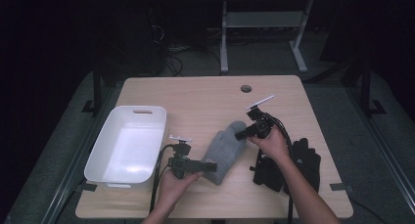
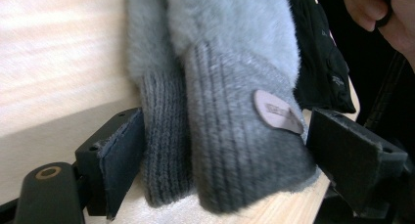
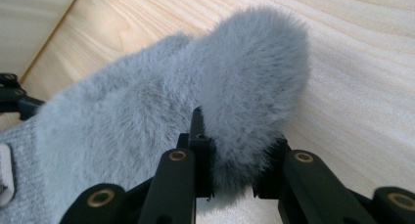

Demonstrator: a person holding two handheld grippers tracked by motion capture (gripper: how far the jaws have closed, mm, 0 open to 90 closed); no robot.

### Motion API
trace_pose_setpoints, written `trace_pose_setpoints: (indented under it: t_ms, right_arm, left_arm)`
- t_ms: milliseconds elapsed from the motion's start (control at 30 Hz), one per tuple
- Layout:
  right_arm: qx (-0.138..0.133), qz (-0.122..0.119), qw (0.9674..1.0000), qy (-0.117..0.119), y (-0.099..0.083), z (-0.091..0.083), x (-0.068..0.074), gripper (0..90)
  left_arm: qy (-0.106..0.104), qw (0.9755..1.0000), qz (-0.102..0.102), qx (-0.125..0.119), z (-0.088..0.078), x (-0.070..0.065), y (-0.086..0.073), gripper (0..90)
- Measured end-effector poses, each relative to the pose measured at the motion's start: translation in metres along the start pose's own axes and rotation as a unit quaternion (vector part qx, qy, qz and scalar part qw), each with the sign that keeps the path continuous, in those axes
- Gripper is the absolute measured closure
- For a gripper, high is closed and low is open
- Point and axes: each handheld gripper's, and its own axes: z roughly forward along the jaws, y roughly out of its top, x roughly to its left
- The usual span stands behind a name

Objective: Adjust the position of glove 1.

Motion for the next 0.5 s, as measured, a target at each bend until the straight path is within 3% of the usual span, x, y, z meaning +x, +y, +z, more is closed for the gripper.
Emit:
trace_pose_setpoints:
  t_ms: [133,167,200,233,300,400,433,500]
  right_arm:
    - [-0.006,0.011,0.9999,0.004,-0.002,0.001,-0.002,68.7]
    - [-0.013,0.022,0.9996,0.010,-0.004,0.002,-0.004,62.6]
    - [-0.013,0.022,0.9996,0.010,-0.004,0.002,-0.004,62.6]
    - [-0.023,0.036,0.9990,0.012,-0.007,0.003,-0.006,54.6]
    - [-0.037,0.050,0.9980,0.013,-0.011,0.003,-0.008,50.0]
    - [-0.044,0.066,0.9967,0.018,-0.016,0.004,-0.010,48.1]
    - [-0.052,0.078,0.9955,0.018,-0.019,0.006,-0.012,48.0]
    - [-0.060,0.081,0.9948,0.016,-0.022,0.007,-0.011,49.0]
  left_arm:
    - [-0.010,0.9998,-0.008,0.012,0.004,0.003,-0.001,17.8]
    - [-0.014,0.9998,-0.010,0.014,0.004,0.005,-0.001,19.8]
    - [-0.014,0.9998,-0.010,0.014,0.004,0.005,-0.001,21.2]
    - [-0.020,0.9996,-0.015,0.013,0.004,0.008,-0.002,22.9]
    - [-0.023,0.9996,-0.014,0.009,0.003,0.009,-0.003,26.2]
    - [-0.026,0.9994,-0.019,0.014,0.003,0.009,-0.004,27.2]
    - [-0.031,0.9990,-0.030,0.015,0.002,0.009,-0.002,26.0]
    - [-0.036,0.9987,-0.034,0.016,0.000,0.010,-0.001,22.7]
